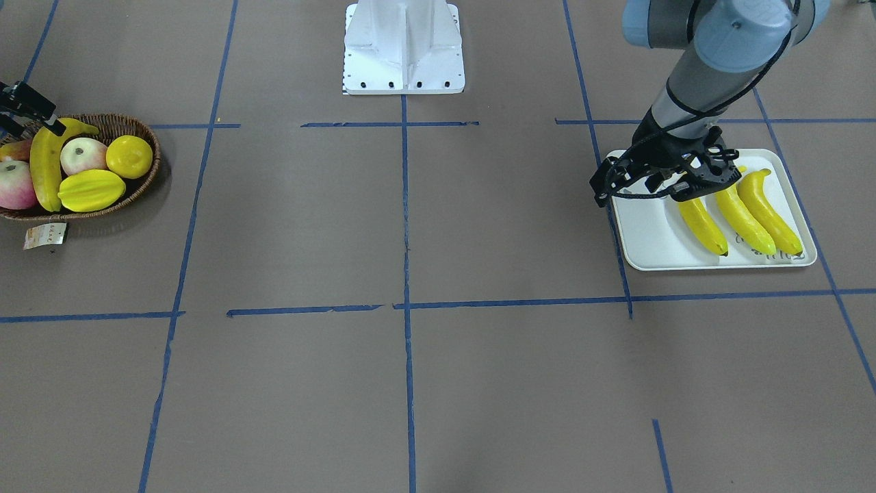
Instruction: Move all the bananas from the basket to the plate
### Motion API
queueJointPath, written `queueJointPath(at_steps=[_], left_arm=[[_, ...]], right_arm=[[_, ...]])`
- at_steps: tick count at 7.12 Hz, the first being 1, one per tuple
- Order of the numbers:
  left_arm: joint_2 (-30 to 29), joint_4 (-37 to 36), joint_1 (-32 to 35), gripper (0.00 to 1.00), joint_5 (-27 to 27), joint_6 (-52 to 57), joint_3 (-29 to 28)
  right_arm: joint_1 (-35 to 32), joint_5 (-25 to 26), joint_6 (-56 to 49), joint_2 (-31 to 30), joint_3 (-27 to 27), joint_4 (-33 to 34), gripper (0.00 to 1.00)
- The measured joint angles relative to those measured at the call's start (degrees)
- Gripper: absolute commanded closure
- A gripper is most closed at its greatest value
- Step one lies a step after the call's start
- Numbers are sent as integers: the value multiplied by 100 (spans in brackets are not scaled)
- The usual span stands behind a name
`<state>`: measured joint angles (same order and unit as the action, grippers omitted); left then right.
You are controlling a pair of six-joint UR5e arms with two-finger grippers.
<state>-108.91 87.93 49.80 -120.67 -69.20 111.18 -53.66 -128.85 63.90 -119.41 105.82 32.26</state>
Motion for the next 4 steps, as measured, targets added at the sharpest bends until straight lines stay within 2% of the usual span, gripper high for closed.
queueJointPath(at_steps=[2, 3, 4], left_arm=[[1, 10, -2, 0, 0, 3, -5], [2, 12, -4, 0, 0, 3, -7], [4, 15, -5, 0, 0, 3, -8]], right_arm=[[104, 2, 0, 12, -82, 0, 3], [120, 4, 0, 19, -138, 0, 9], [127, 4, 1, 32, -186, 0, 24]])
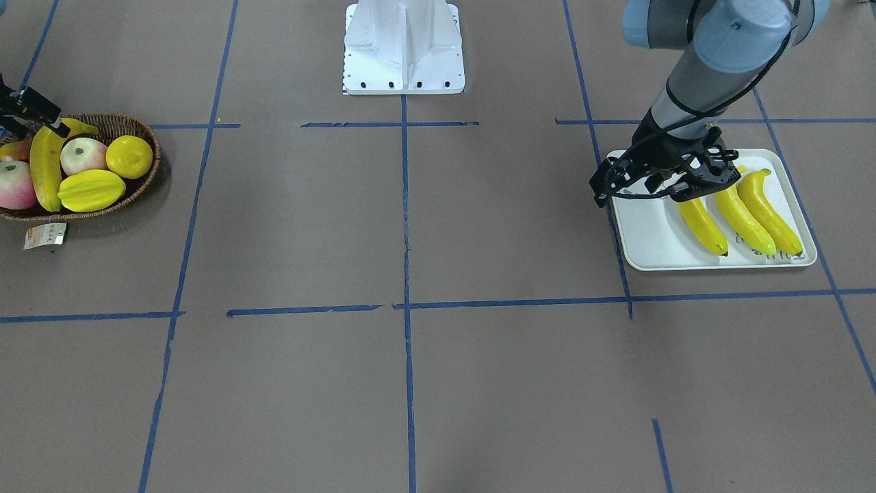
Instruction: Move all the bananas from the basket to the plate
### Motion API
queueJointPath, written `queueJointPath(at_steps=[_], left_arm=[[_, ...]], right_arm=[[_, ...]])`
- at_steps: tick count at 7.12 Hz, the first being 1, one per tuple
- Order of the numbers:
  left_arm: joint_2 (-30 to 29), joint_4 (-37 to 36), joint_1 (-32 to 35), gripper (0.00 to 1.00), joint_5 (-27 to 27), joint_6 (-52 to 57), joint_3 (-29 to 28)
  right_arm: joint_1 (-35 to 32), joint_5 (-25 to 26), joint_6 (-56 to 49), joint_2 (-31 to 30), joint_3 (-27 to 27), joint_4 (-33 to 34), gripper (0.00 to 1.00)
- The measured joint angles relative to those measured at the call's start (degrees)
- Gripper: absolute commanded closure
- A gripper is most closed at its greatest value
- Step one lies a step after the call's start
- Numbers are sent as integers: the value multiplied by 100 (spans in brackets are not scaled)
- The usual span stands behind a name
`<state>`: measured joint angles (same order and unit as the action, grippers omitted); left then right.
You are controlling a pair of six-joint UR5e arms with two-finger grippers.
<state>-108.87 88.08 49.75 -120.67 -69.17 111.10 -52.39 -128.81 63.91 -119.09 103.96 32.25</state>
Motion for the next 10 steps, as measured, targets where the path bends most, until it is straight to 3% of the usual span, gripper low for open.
queueJointPath(at_steps=[2, 3, 6, 10], left_arm=[[5, 6, 0, 0, 0, 0, 1], [12, 9, -1, 0, 7, 5, 2], [54, 21, -1, 0, 33, 32, -9], [44, 29, -1, 0, 27, 11, -2]], right_arm=[[32, 2, 4, 38, -75, 0, 79], [52, -5, 1, 53, -85, 0, 99], [79, -91, -9, 61, -54, -5, 100], [-688, -829, -182, 55, 243, -5, 100]])
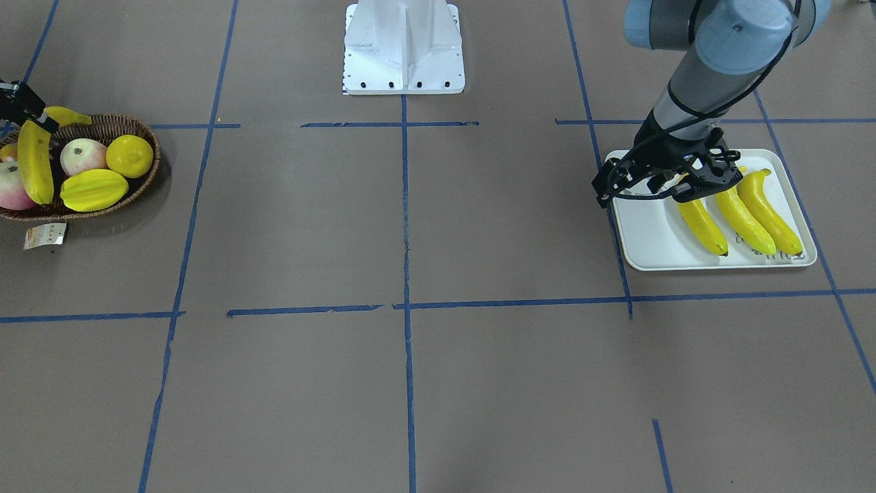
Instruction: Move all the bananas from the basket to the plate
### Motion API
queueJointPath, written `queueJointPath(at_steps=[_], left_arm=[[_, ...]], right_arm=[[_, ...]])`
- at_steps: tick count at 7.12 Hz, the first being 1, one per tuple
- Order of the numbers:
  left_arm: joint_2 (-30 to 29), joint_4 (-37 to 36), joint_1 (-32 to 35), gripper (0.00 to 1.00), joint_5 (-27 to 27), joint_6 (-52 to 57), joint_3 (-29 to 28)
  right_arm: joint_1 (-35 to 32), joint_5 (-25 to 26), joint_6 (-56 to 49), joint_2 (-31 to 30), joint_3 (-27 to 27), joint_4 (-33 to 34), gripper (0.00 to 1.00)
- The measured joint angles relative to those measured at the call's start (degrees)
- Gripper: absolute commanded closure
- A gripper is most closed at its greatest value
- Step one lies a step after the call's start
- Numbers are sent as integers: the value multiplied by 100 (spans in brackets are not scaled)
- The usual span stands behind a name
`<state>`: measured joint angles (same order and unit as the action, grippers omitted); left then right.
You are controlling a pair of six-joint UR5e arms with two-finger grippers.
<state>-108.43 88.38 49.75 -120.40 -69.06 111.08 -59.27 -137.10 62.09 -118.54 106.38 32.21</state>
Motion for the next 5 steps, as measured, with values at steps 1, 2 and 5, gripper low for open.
queueJointPath(at_steps=[1, 2, 5], left_arm=[[-5, 7, 0, 0, -1, -2, 0], [-8, 13, -15, 0, -1, -2, -7], [-72, 24, -147, 0, 5, -10, -15]], right_arm=[[-93, -76, -14, 49, 167, 18, 100], [-238, -253, -17, 264, 303, 110, 100], [-189, -656, 40, 2178, 374, 1020, 99]])
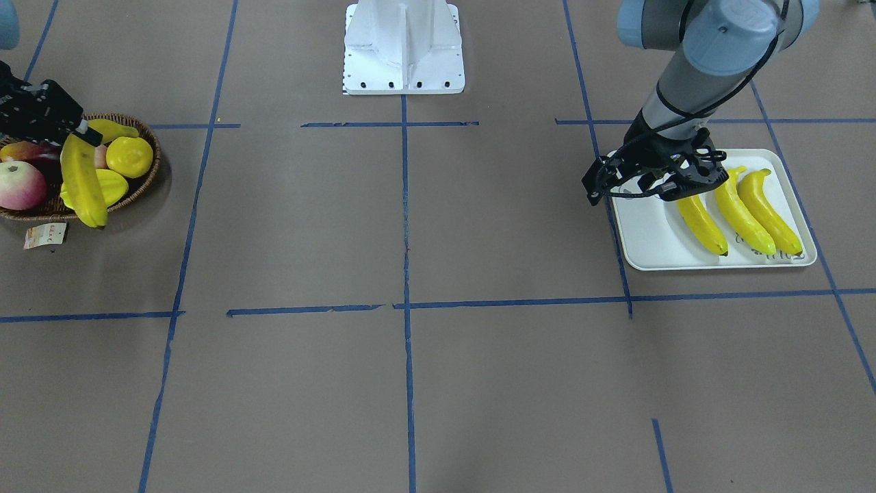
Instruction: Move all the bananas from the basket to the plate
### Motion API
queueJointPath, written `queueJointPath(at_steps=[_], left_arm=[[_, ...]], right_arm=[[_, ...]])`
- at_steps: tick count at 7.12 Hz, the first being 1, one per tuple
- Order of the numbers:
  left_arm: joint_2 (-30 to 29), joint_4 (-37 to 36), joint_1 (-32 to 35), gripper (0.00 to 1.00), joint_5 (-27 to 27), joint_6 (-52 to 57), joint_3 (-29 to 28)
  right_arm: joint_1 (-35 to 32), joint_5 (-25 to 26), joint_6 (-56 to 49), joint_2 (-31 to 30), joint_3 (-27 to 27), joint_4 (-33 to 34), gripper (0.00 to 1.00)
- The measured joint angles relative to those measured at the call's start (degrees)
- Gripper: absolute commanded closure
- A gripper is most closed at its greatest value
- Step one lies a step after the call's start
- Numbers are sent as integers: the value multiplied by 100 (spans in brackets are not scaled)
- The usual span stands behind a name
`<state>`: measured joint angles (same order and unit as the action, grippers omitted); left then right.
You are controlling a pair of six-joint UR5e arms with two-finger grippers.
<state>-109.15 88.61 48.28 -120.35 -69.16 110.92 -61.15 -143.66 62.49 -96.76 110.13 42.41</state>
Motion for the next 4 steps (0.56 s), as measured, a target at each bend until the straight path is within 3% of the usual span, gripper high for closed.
queueJointPath(at_steps=[2, 4], left_arm=[[-244, 34, -81, 0, -16, 2, -38], [-645, 467, -242, 0, -25, -10, -247]], right_arm=[[571, 233, 31, 1290, -48, 783, 99], [1383, 981, 78, 2425, -183, 1669, 98]])
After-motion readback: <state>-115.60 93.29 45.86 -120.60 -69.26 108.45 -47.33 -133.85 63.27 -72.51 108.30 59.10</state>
